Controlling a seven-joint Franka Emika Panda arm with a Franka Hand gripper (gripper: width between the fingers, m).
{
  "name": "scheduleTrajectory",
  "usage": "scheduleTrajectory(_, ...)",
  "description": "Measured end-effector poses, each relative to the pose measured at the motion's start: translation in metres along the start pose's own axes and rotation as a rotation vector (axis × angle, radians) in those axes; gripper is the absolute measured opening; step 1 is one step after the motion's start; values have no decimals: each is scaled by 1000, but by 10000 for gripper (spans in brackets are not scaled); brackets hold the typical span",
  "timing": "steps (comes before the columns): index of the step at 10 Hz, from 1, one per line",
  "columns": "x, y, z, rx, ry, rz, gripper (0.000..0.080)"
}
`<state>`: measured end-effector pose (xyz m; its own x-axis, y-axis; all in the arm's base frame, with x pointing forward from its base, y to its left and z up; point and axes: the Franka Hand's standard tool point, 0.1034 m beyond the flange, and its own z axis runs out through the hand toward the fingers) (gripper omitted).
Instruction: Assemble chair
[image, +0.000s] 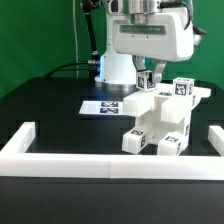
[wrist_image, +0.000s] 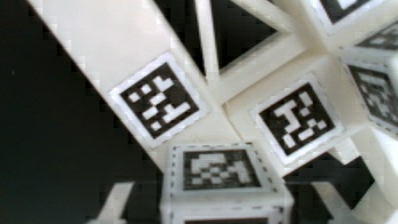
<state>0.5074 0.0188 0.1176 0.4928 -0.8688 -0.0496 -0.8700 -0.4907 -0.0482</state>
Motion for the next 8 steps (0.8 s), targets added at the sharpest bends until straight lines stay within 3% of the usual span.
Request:
scheduleTrajectory(2,-1,0,1,-4,0,-94,531)
scheduleTrajectory(3,-2,0,1,-4,0,-114,531)
scheduleTrajectory(4,-2,1,1,-5,0,-209,628)
scheduleTrajectory(8,-2,1,1,-4,-1,-597,649)
